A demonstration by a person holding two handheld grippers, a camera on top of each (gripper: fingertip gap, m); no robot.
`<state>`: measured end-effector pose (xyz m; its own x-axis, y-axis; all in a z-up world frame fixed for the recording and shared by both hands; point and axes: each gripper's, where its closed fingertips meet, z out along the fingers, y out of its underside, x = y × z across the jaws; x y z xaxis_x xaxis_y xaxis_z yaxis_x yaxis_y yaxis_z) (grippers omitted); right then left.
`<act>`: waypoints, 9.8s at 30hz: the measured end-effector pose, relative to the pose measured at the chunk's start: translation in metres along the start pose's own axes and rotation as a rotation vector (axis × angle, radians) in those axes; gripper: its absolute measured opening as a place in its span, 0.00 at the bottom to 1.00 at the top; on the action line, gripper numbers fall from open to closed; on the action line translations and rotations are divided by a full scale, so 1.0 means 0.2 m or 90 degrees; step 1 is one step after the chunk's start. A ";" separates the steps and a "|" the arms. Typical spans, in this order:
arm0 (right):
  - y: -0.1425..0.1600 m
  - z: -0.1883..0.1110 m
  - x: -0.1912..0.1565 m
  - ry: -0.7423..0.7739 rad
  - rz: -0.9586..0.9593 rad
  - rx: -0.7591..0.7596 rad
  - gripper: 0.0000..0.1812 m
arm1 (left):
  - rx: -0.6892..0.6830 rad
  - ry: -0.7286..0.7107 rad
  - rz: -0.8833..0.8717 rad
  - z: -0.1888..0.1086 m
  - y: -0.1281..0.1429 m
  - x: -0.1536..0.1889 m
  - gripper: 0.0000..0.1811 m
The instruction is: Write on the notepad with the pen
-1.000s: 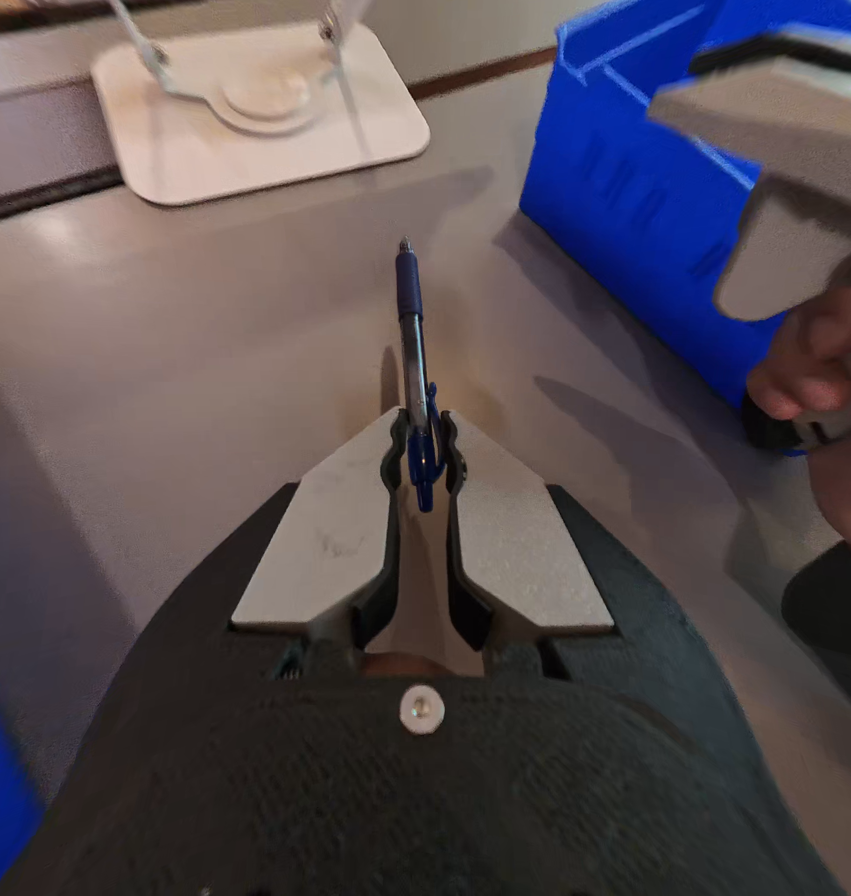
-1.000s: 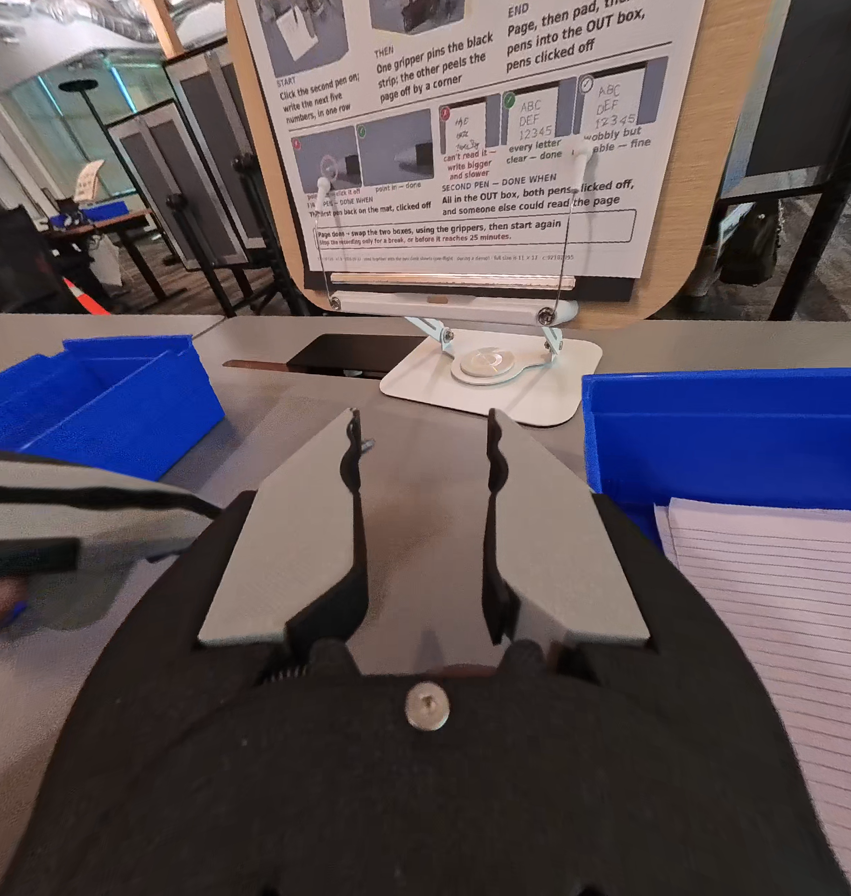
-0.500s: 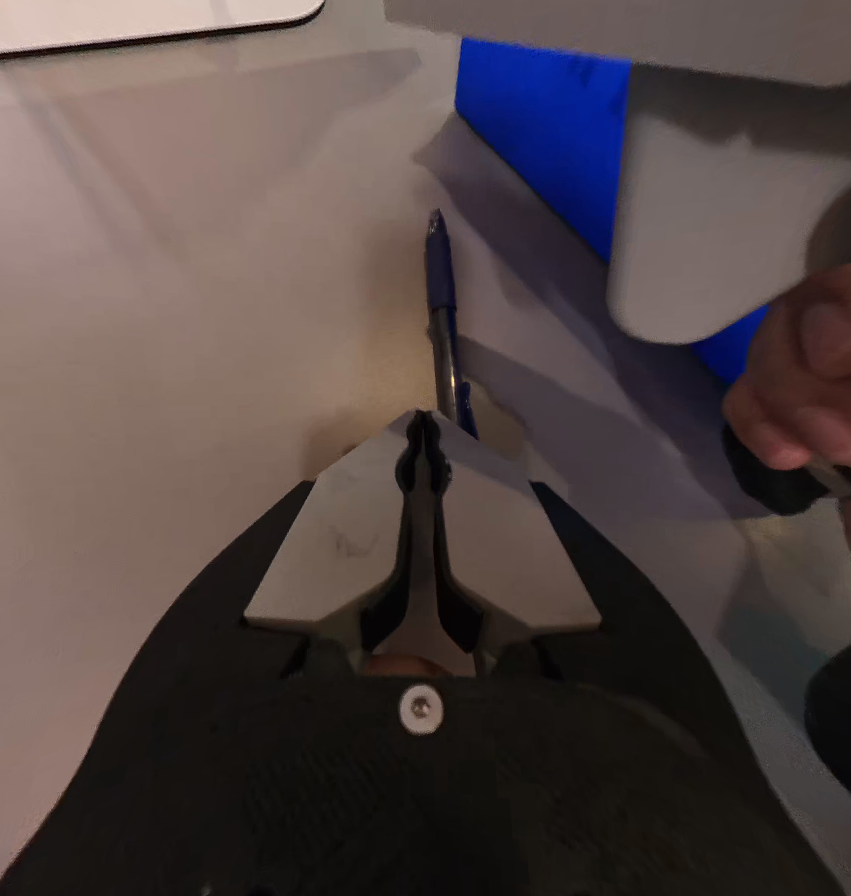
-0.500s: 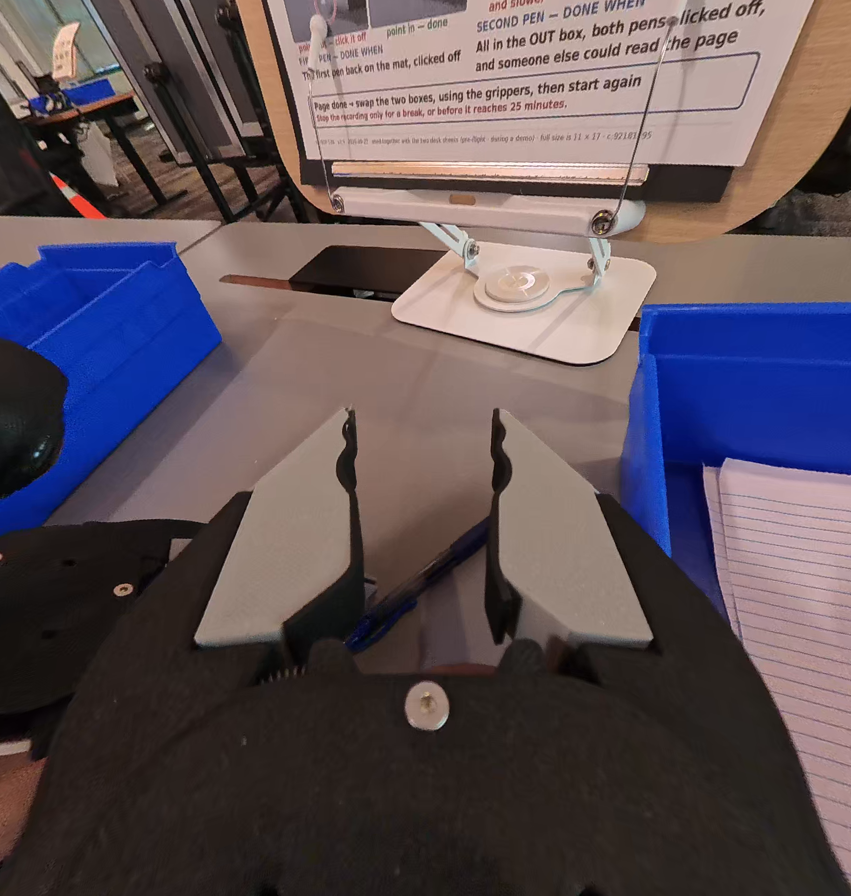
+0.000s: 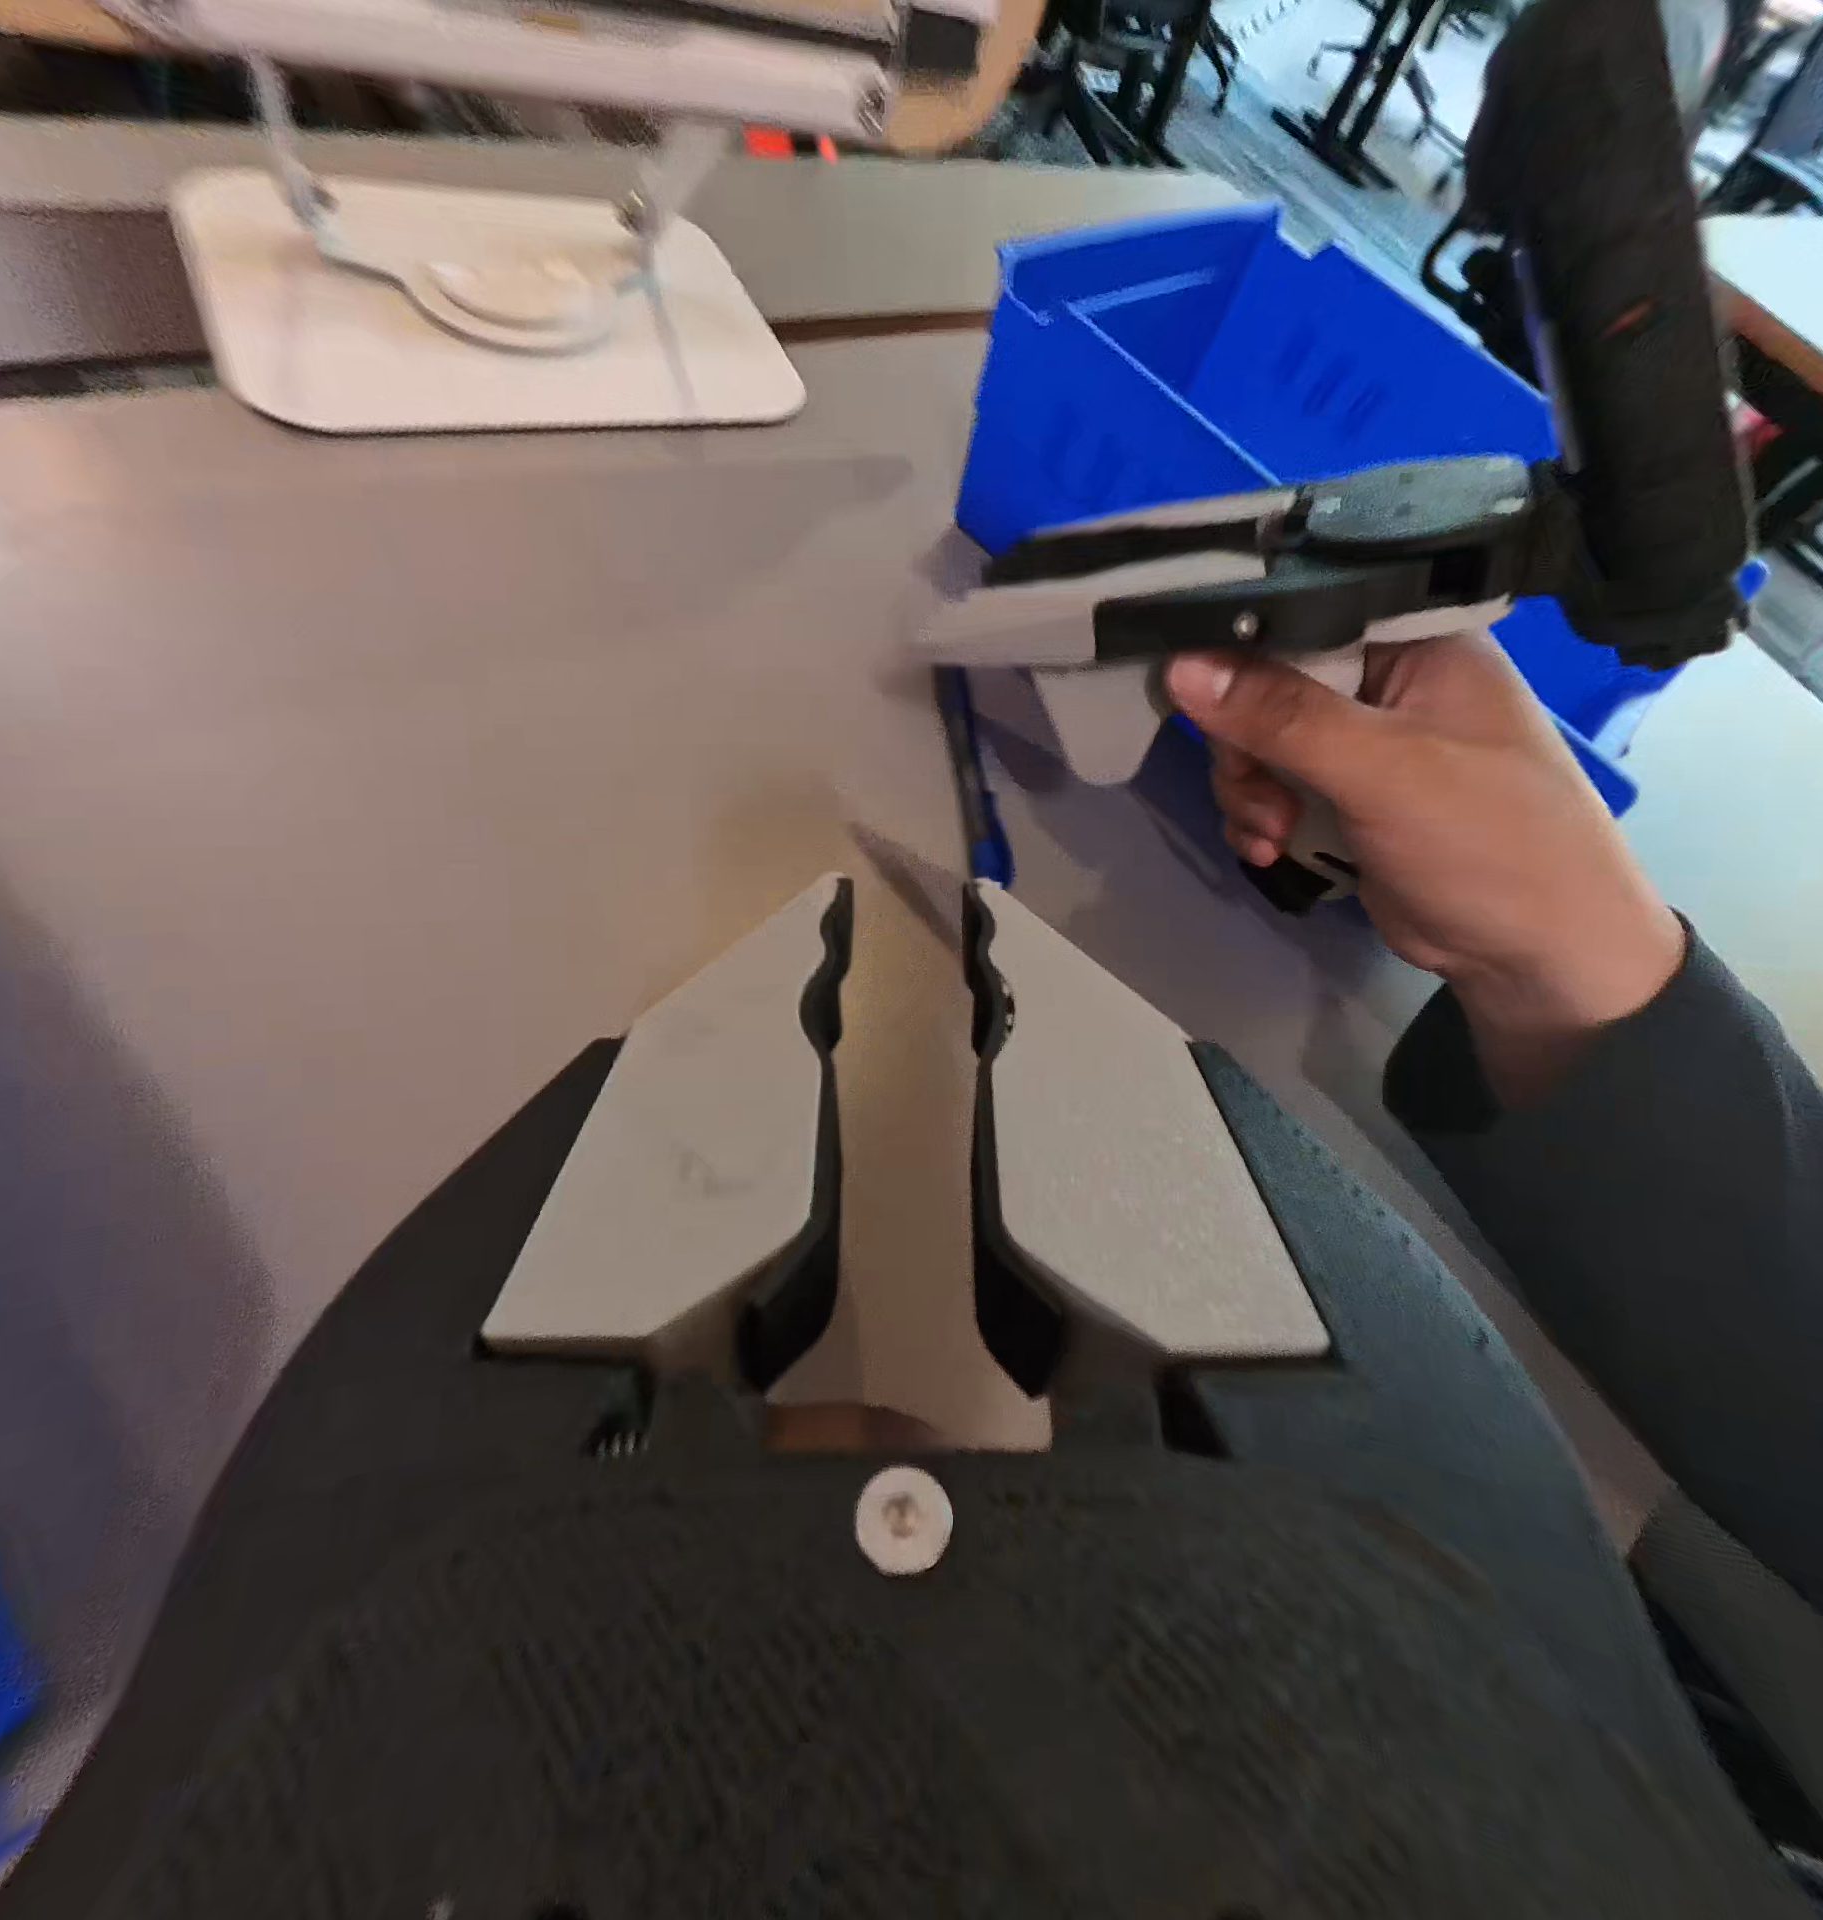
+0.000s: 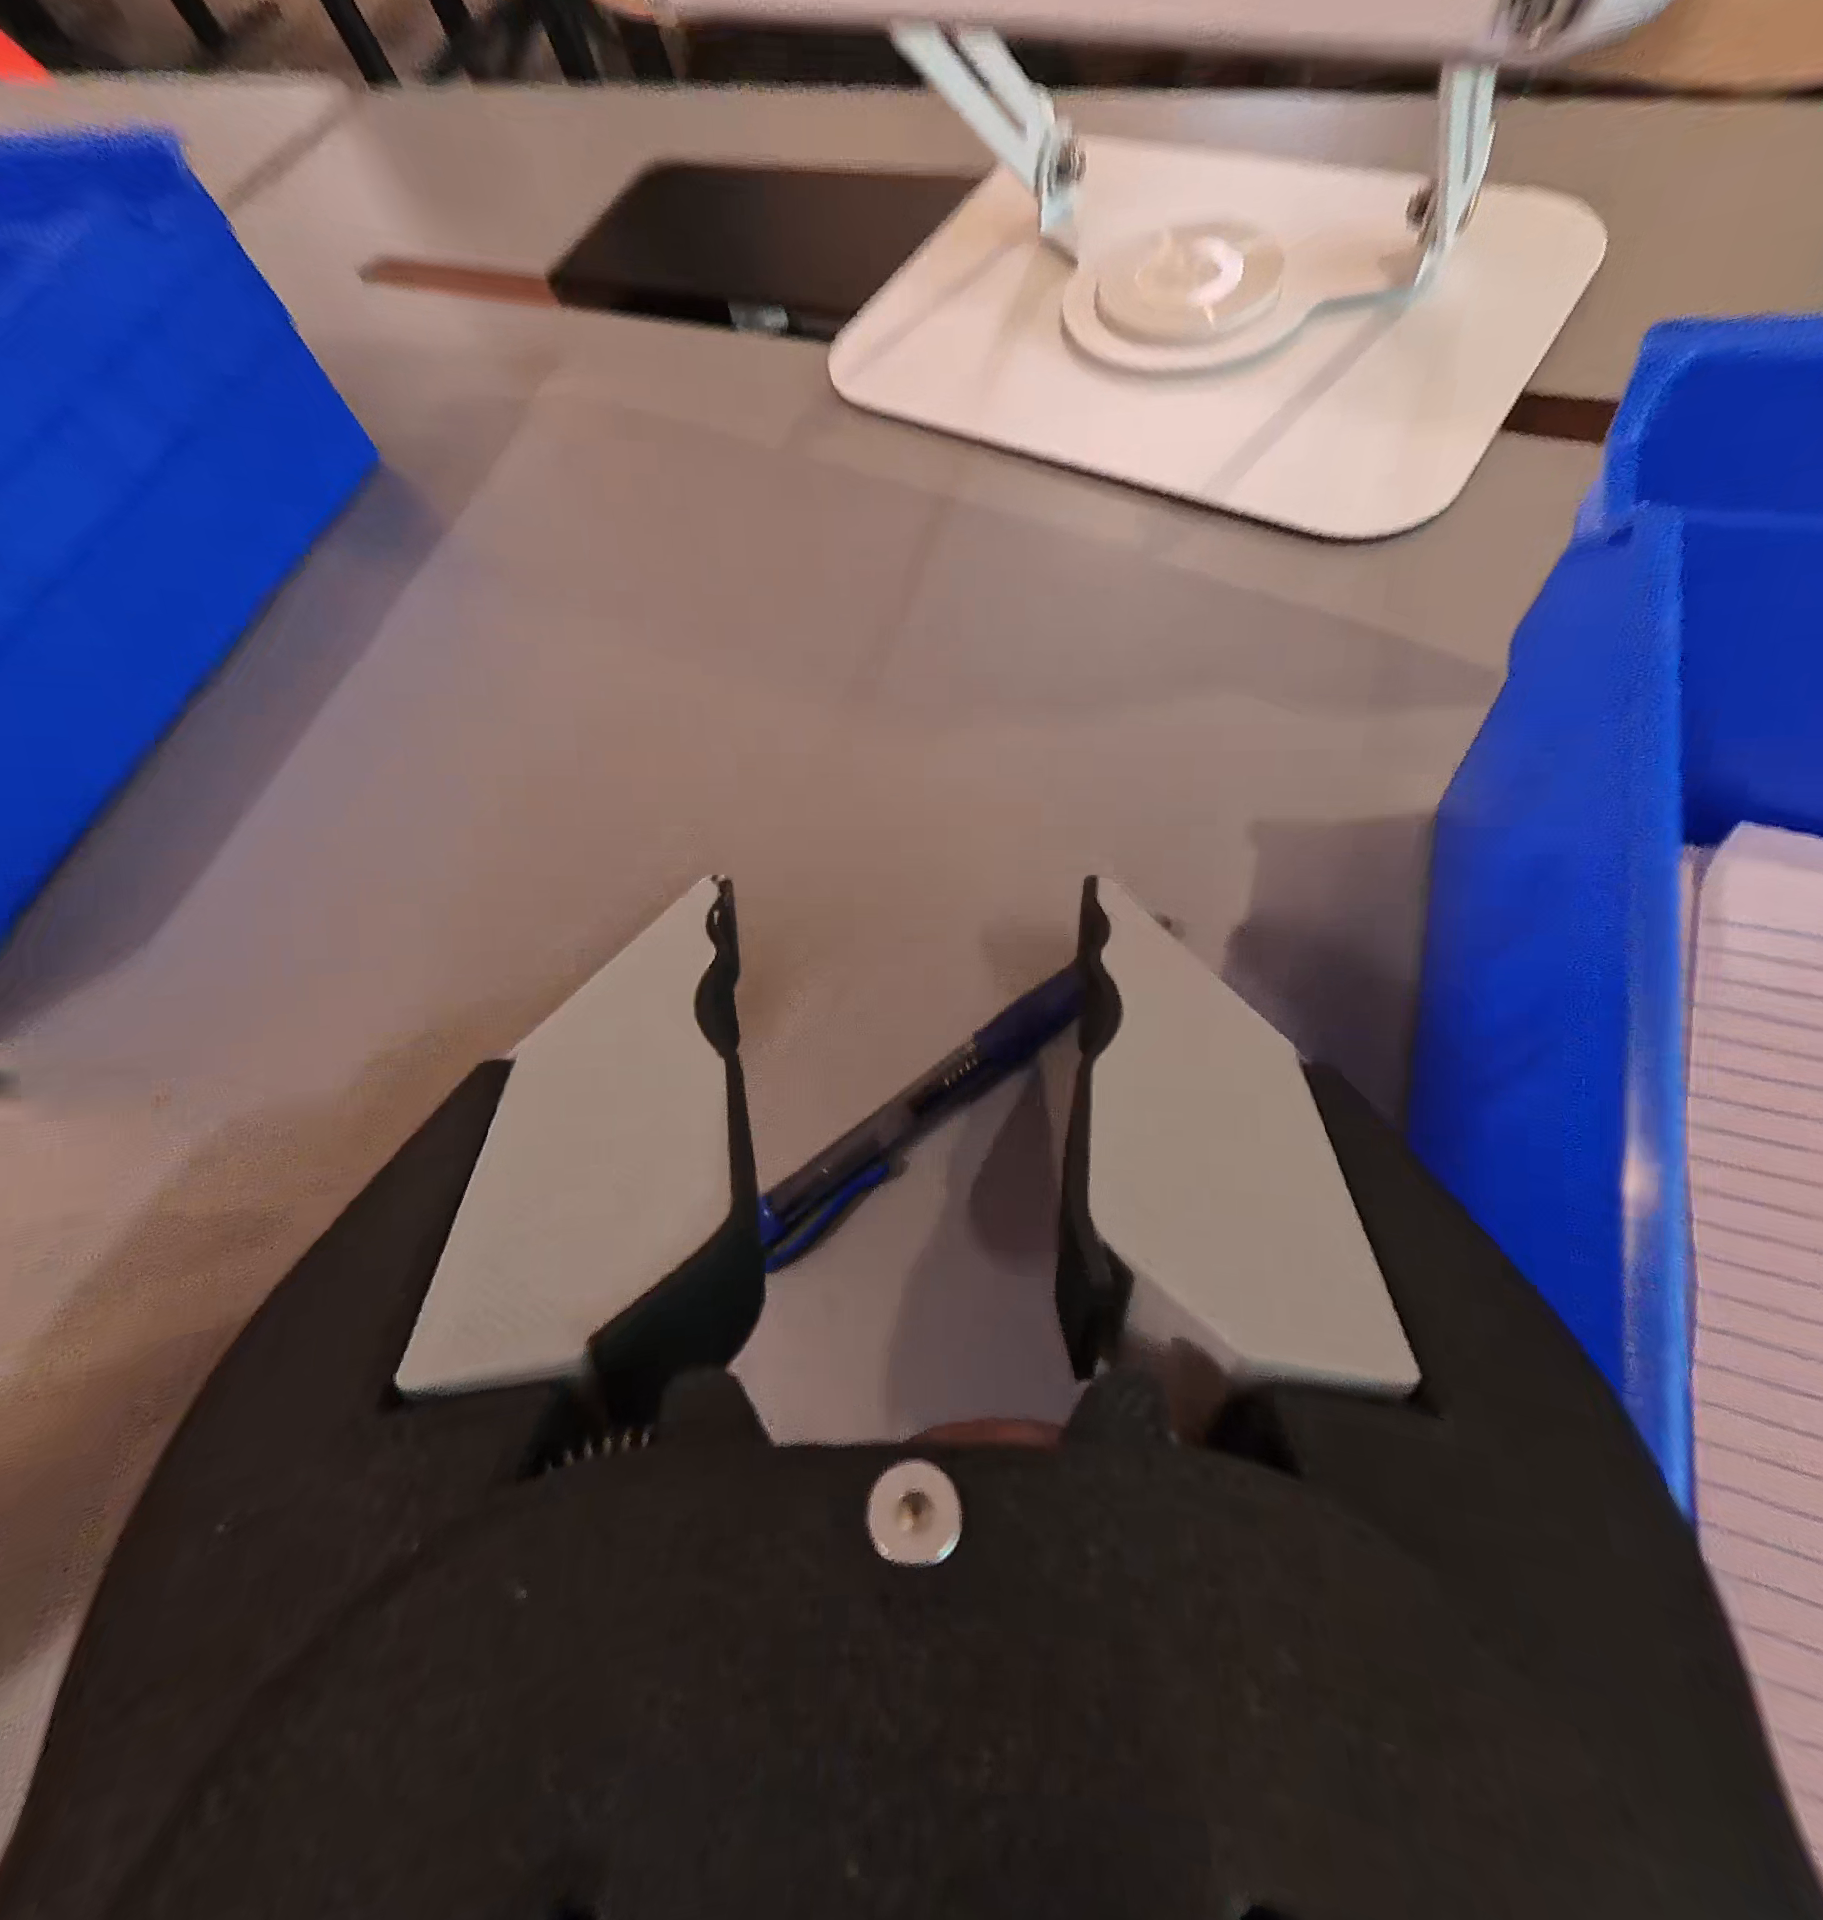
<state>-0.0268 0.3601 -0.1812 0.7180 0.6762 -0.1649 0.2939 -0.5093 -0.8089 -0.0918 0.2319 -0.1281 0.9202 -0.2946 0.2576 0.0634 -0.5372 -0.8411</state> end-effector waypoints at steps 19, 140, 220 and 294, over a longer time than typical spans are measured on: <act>0.23 0.12 0.02 0.042 -0.114 -0.148 0.29 | -0.290 -0.531 -0.022 -0.90 0.25 -1.55 0.10; 0.20 0.10 -0.20 -0.072 -0.115 -0.133 0.31 | -0.544 -0.584 -0.059 -0.91 0.58 -1.73 0.05; -0.37 -0.37 -0.65 -0.312 0.030 0.482 0.22 | -0.087 -0.052 0.006 -0.34 0.34 -0.09 0.22; 0.00 -0.24 -1.10 -0.410 -0.209 0.317 0.18 | -0.260 -0.117 -0.293 -0.45 0.35 -1.40 0.01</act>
<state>-0.1536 0.1860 -0.1171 0.1054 0.9934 -0.0454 0.0057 -0.0463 -0.9989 -0.3796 0.2058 -0.2156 0.8876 0.1589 0.4324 0.3487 -0.8452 -0.4051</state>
